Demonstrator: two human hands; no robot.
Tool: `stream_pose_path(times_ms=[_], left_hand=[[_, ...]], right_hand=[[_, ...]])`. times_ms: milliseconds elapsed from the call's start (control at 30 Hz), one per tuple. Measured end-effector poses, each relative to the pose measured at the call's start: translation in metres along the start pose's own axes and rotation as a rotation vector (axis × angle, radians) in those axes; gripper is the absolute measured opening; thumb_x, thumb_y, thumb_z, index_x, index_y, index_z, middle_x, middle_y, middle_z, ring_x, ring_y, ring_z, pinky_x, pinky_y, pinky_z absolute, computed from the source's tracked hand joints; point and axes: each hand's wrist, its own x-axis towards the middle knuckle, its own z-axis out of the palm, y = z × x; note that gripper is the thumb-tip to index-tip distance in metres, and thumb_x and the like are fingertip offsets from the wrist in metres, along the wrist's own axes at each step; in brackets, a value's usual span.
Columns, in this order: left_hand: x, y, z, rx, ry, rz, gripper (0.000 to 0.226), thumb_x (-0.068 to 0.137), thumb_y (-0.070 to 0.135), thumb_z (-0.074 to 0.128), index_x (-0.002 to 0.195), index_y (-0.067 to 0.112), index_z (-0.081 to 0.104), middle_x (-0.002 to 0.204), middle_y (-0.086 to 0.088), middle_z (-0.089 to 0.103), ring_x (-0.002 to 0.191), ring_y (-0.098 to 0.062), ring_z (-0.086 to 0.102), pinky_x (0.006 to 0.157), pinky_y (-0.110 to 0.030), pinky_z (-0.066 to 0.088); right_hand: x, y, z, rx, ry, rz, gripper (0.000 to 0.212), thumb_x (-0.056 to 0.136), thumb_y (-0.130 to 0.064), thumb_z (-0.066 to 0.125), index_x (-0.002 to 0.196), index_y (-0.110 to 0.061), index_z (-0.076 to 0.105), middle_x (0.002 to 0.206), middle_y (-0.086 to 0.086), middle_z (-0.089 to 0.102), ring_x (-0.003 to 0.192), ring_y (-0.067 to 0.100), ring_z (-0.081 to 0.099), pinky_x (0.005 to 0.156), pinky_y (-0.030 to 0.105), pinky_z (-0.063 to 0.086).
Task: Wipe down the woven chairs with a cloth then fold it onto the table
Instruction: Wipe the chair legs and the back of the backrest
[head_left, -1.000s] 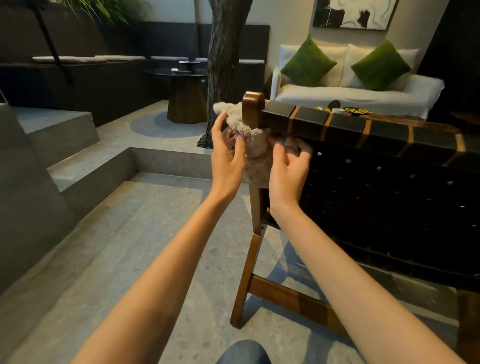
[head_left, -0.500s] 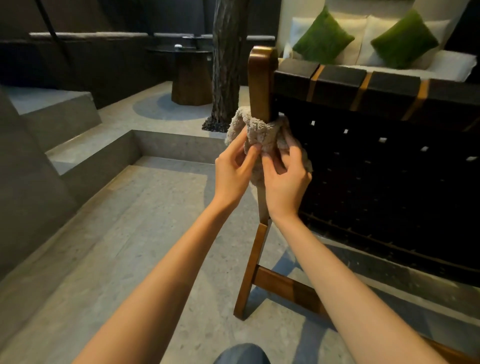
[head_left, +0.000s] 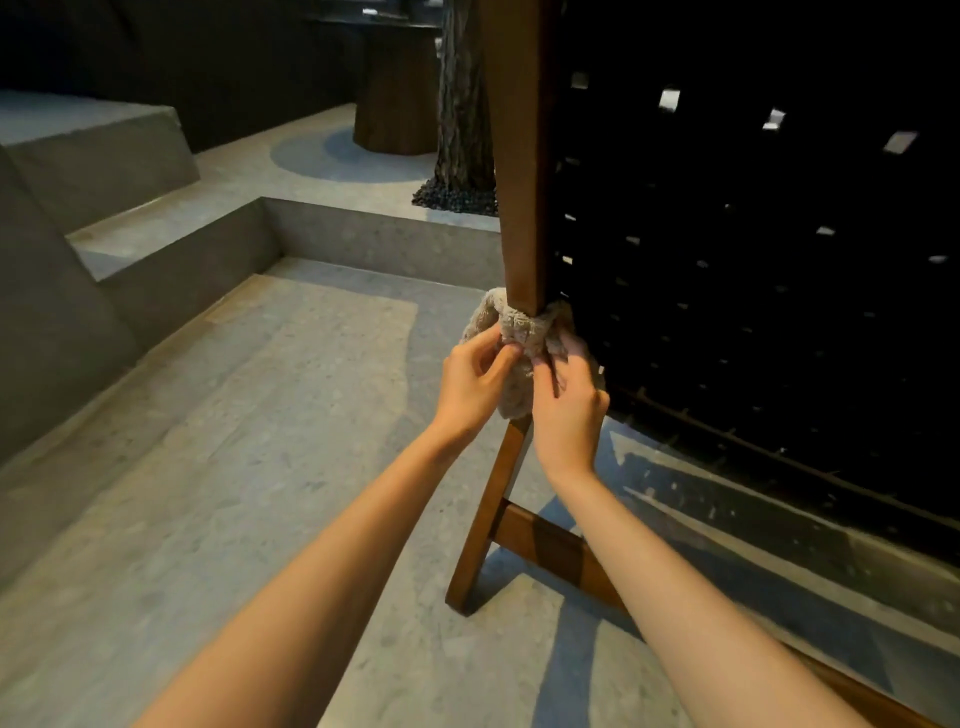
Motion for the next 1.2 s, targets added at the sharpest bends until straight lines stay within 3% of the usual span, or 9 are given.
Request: stream_pose_path(times_ms=[133,267,467,533,633,800,900,1067,1200], left_hand=[[-0.002,-0.034,0.006,0.075,-0.071,-0.041,0.021,0.096,0.006,0.049,0.109,0.007,0.066,0.095,0.001,0.067,0.089,-0.009,0.064,0.077,-0.027,0.054],[-0.006,-0.053,0.013,0.142,-0.106,-0.104,0.019,0.096,0.005,0.049,0.099,0.014,0.065,0.089,0.005,0.065,0.082,0.0,0.06,0.071,-0.012,0.047],[-0.018,-0.041,0.024,0.244,0.167,-0.201,0.02,0.09,0.015,0.06,0.074,0.018,0.071,0.064,0.006,0.066,0.062,0.002,0.058,0.05,-0.024,0.046],[-0.029,-0.03,0.029,0.257,0.258,-0.179,0.023,0.087,0.017,0.063,0.066,0.024,0.067,0.056,0.014,0.061,0.057,0.005,0.056,0.05,-0.017,0.041],[-0.044,-0.016,0.045,0.285,0.284,-0.033,0.013,0.087,0.015,0.064,0.075,0.014,0.069,0.068,0.008,0.062,0.065,-0.003,0.057,0.059,-0.019,0.045],[-0.041,-0.015,0.066,0.476,0.003,0.047,0.007,0.085,-0.005,0.053,0.09,0.0,0.054,0.085,-0.011,0.054,0.078,-0.025,0.049,0.064,-0.035,0.038],[-0.036,-0.02,0.07,0.578,-0.108,-0.012,0.012,0.087,-0.006,0.045,0.097,-0.004,0.051,0.099,-0.02,0.056,0.09,-0.034,0.052,0.074,-0.046,0.042],[-0.03,-0.015,0.072,0.674,-0.197,-0.019,0.013,0.092,0.003,0.05,0.103,-0.004,0.054,0.107,-0.021,0.057,0.098,-0.034,0.053,0.079,-0.039,0.042],[-0.036,-0.011,0.084,0.747,-0.284,0.019,0.017,0.095,0.013,0.051,0.101,-0.002,0.056,0.103,-0.019,0.059,0.094,-0.032,0.053,0.076,-0.035,0.04]], right_hand=[[-0.005,0.031,0.001,-0.087,-0.041,-0.002,0.039,0.098,-0.013,0.048,0.138,-0.013,0.048,0.122,0.016,0.062,0.115,0.026,0.057,0.093,0.033,0.048],[-0.002,0.051,-0.003,-0.236,-0.243,0.036,0.042,0.101,-0.012,0.04,0.143,-0.015,0.039,0.128,0.015,0.058,0.119,0.027,0.055,0.086,0.018,0.04],[0.001,0.046,-0.024,-0.536,-0.35,-0.108,0.045,0.101,-0.012,0.037,0.146,-0.02,0.03,0.143,0.009,0.045,0.131,0.018,0.041,0.099,0.016,0.031],[-0.002,0.038,-0.035,-0.654,-0.271,-0.212,0.052,0.098,-0.006,0.044,0.147,-0.012,0.029,0.14,0.016,0.048,0.129,0.026,0.045,0.102,0.029,0.037],[-0.004,0.029,-0.05,-0.735,-0.271,-0.29,0.058,0.093,-0.006,0.054,0.146,-0.006,0.031,0.124,0.025,0.059,0.114,0.036,0.058,0.089,0.04,0.05],[0.012,0.034,-0.072,-0.825,-0.548,-0.052,0.055,0.101,-0.022,0.036,0.151,-0.022,0.013,0.148,0.013,0.035,0.132,0.028,0.036,0.1,0.033,0.03],[0.013,0.033,-0.076,-0.951,-0.546,-0.13,0.057,0.101,-0.022,0.036,0.152,-0.02,0.01,0.147,0.015,0.035,0.132,0.029,0.035,0.102,0.034,0.029],[0.012,0.035,-0.097,-0.885,-0.654,0.009,0.036,0.101,-0.012,0.032,0.136,-0.011,0.041,0.121,0.019,0.057,0.106,0.035,0.056,0.073,0.034,0.037],[0.007,0.039,-0.117,-0.987,-0.507,-0.057,0.045,0.097,-0.009,0.044,0.14,-0.015,0.034,0.127,0.02,0.054,0.112,0.036,0.053,0.081,0.039,0.042]])
